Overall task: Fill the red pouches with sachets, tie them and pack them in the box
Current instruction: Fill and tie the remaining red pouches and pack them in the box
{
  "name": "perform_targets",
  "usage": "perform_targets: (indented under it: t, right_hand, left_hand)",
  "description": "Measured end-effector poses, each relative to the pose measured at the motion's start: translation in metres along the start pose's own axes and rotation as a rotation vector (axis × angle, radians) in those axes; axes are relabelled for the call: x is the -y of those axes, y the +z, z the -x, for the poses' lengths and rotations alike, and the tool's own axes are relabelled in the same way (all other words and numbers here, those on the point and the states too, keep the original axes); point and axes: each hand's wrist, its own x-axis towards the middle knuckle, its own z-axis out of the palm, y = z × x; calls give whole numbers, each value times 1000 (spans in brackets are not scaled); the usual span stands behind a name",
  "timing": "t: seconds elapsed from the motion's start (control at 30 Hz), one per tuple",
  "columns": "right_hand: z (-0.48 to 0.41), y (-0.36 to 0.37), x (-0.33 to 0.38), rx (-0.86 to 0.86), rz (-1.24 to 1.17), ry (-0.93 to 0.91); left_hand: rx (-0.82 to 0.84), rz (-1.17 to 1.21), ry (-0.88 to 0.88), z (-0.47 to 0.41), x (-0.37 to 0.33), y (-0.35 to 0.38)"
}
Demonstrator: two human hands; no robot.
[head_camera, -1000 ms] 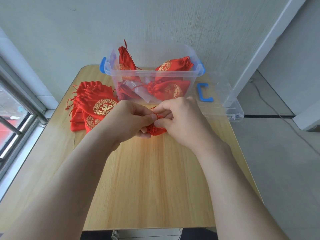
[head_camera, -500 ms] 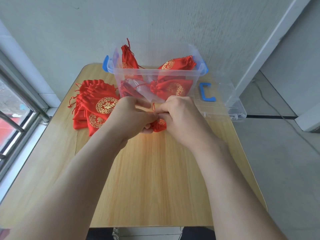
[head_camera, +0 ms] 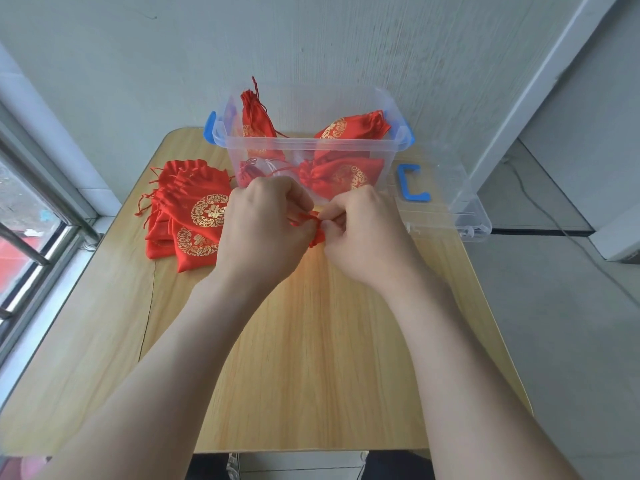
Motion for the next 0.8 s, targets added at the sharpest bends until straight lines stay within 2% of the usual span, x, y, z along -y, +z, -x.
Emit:
perform_targets:
  t: [0.13, 0.3, 0.43, 0.6, 0.8]
  right_hand:
    - [-1, -11, 0, 29, -300, 257]
    - [-1, -16, -4, 137, -575, 478]
    - [-4, -17, -6, 177, -877, 624]
    - [-5, -19, -3, 251, -1130, 734]
    - [-4, -24, -5, 270, -1232, 799]
  left_hand:
    - [-30, -22, 88, -1, -1, -1]
    - [45, 87, 125, -1, 0, -2]
    - [46, 124, 140, -1, -2, -4]
    - [31, 198, 104, -1, -1, -4]
    - [89, 189, 163, 0, 0, -5]
